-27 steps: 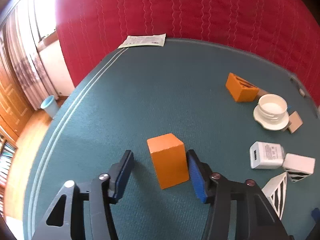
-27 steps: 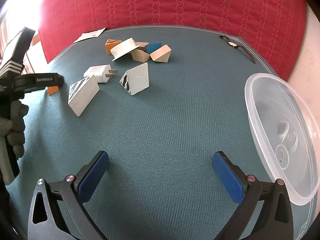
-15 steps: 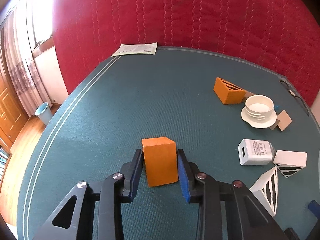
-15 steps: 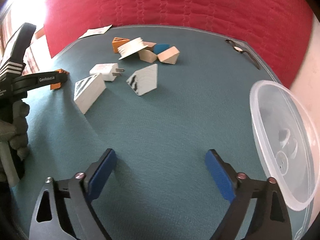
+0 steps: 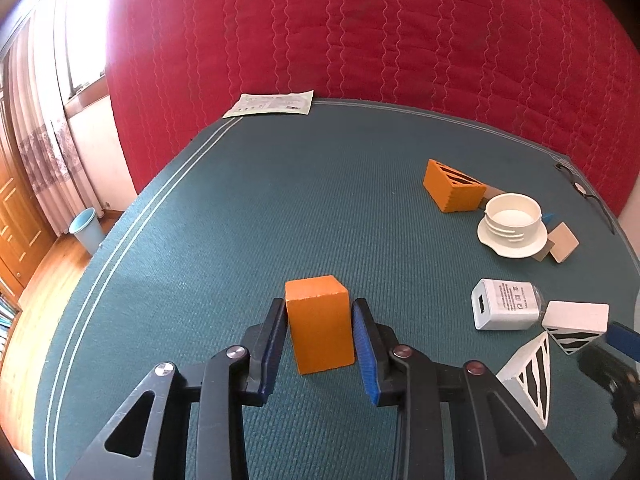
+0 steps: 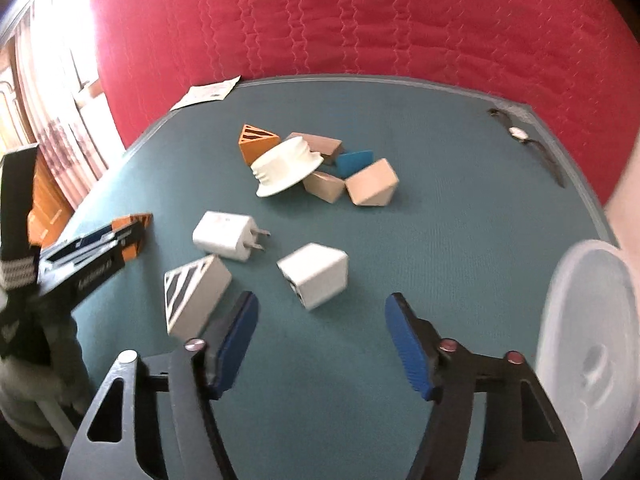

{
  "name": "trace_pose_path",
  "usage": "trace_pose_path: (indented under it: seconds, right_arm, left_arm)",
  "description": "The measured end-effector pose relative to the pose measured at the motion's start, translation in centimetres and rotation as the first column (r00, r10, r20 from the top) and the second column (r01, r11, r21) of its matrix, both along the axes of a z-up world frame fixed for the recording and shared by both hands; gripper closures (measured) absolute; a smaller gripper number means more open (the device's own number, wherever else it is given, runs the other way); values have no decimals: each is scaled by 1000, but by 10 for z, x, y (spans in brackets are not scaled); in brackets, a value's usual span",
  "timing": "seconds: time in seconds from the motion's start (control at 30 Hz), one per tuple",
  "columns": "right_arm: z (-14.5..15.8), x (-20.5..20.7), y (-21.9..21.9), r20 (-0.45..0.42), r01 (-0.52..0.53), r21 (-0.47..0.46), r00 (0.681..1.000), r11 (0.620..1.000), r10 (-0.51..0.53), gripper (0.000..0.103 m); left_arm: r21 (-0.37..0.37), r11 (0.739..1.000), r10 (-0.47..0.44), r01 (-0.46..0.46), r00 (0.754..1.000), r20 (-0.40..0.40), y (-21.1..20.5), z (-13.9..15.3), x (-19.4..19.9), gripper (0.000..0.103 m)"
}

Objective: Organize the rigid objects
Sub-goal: 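Close the right gripper on the white wedge block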

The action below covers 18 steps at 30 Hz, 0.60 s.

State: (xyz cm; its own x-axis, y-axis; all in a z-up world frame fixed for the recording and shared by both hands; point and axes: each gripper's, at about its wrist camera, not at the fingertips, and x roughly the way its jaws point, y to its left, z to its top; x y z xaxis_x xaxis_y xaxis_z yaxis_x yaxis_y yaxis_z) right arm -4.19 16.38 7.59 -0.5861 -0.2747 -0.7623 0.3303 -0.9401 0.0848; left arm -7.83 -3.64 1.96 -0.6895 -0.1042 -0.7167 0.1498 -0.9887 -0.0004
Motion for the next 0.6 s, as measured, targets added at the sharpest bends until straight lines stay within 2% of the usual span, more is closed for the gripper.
trace_pose_path:
  seconds: [0.1, 0.2, 0.43, 0.6]
  right_arm:
    - [-5, -13, -5, 13, -3, -30, 1000, 1000, 3, 57]
    - [-12, -19, -6, 21, 15, -59, 1000, 998, -14, 60]
    - [-15, -12, -14, -51, 17, -22, 999, 1000, -19, 61]
    - [-14, -12, -12, -53, 17, -27, 998, 999, -19, 61]
  left_arm:
    - [5, 1000, 1, -1, 1000, 0, 0, -1, 1, 68]
    - [7, 1000, 1, -1, 1000, 0, 0, -1, 1, 68]
    - [17, 1000, -1, 1, 1000, 10, -1, -3, 1, 68]
    - [15, 1000, 2, -2, 1000, 10, -1, -4, 1, 68]
